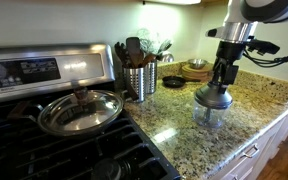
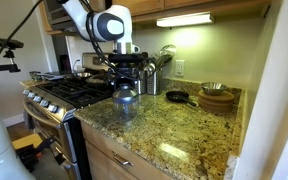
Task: Put the grey lid on the mincer
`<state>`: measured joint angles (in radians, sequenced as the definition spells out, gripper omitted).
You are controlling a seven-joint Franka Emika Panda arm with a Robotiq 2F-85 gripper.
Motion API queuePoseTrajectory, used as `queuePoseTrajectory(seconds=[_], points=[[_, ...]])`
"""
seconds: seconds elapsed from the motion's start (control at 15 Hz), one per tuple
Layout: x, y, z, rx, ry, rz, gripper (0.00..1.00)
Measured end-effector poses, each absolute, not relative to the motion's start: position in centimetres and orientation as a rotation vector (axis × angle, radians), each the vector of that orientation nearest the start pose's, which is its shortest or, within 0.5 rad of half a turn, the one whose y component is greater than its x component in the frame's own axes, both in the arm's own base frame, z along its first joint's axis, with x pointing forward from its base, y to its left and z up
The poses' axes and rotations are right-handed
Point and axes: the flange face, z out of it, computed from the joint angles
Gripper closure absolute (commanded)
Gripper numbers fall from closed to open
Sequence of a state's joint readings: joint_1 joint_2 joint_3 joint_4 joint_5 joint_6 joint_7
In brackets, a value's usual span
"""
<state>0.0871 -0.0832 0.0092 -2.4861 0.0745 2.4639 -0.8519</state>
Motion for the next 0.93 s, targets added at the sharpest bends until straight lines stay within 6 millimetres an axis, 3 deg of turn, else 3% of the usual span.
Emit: queuePoseTrajectory(seconds=[0.93], points=[[45.0,3.1,40.8,-2.832,-1.284,-0.263,0.0]])
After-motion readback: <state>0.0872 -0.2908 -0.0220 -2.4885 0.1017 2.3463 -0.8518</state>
